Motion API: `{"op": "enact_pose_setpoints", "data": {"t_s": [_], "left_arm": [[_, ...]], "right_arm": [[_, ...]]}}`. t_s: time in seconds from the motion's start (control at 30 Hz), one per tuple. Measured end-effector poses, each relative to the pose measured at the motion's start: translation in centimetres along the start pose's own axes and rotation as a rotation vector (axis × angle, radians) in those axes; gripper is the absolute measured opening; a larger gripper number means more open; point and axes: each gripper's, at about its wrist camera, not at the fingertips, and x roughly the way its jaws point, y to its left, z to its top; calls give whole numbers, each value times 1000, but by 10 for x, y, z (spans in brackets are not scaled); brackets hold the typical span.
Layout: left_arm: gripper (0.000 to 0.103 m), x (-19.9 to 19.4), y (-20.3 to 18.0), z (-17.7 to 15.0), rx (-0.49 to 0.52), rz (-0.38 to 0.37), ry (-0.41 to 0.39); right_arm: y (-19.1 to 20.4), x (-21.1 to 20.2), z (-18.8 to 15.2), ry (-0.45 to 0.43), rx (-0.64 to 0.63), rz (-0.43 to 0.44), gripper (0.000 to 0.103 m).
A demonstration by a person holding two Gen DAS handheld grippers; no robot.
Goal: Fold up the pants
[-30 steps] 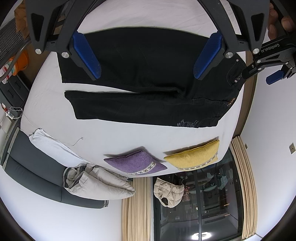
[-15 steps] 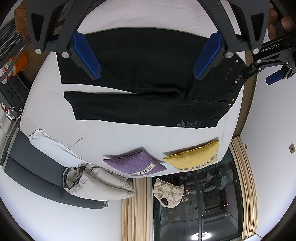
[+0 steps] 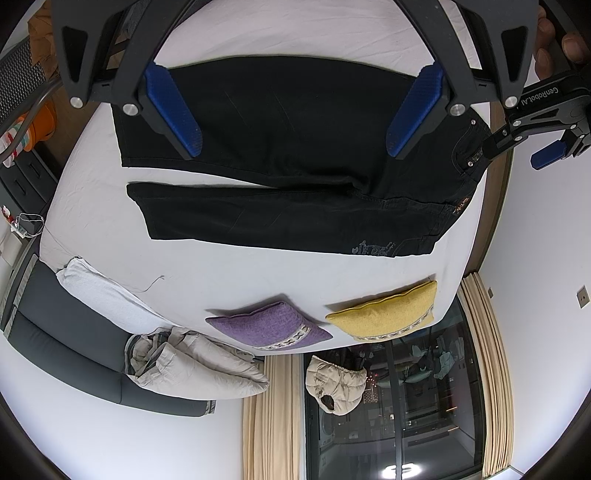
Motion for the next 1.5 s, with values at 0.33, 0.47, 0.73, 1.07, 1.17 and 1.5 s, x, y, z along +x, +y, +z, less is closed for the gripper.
{"op": "enact_pose_setpoints", "data": {"t_s": [0.33,0.47,0.73,1.07,1.17,1.5], "left_arm": [[103,1,1,-2,0,1,1],[103,3,2,-4,0,1,1],[103,3,2,-7,0,1,2],[103,15,-8,-21,68,9,-36],[103,28,-2,-16,98,-50,-33],[103,153,32,95,318,-128,91]], "right_arm": [[1,1,0,1,0,1,103],[1,0,-1,2,-1,1,103],[2,1,-1,4,0,1,103],[-1,10,-11,12,-10,52,103],[-14,25,-5,15,-24,113,103],[-36,93,31,29,-189,267,87]]}}
